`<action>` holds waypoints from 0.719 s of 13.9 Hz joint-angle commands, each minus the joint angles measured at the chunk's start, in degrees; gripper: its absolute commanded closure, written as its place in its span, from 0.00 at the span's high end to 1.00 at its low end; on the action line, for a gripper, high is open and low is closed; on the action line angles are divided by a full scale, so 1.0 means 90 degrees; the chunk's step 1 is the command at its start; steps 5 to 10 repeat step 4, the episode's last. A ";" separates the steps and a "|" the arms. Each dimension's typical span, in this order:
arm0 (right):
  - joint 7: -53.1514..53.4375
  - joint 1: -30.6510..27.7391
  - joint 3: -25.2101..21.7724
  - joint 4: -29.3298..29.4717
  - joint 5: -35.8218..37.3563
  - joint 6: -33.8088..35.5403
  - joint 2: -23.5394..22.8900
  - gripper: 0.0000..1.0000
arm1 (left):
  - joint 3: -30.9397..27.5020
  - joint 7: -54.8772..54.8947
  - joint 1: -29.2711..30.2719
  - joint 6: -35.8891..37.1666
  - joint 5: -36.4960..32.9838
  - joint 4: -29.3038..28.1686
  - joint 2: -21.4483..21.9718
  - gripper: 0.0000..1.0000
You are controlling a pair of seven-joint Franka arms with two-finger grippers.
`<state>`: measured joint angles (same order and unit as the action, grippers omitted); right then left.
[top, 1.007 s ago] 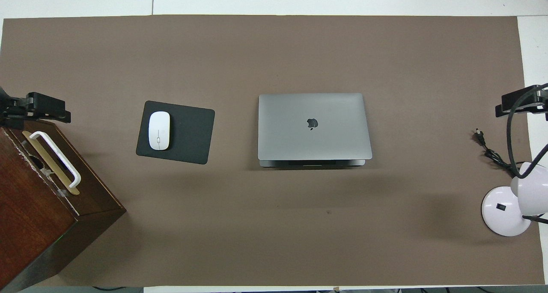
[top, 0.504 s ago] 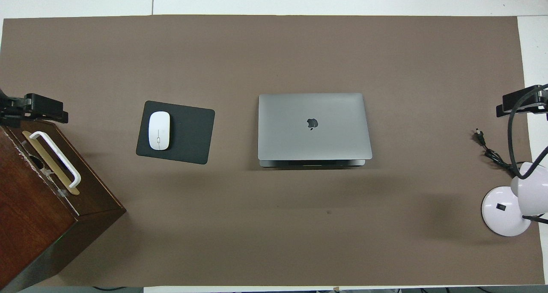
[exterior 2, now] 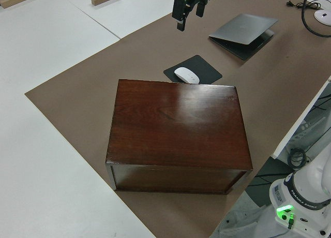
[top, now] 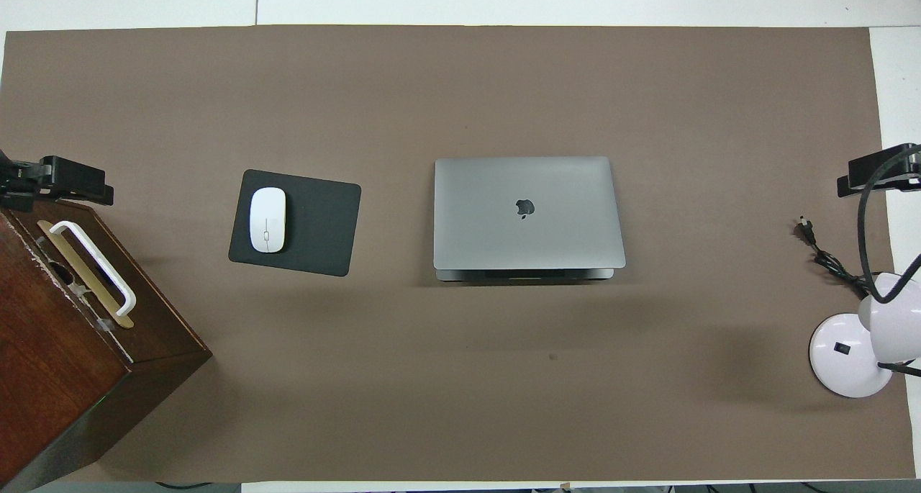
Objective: Close laptop with both arms
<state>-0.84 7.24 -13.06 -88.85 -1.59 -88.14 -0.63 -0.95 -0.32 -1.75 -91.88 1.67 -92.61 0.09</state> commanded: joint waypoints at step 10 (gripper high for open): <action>-0.0287 -0.0082 0.0025 -0.0147 0.0098 -0.0217 0.0138 1.00 | 0.0047 0.0085 0.0086 -0.0026 -0.0079 0.0153 -0.0088 1.00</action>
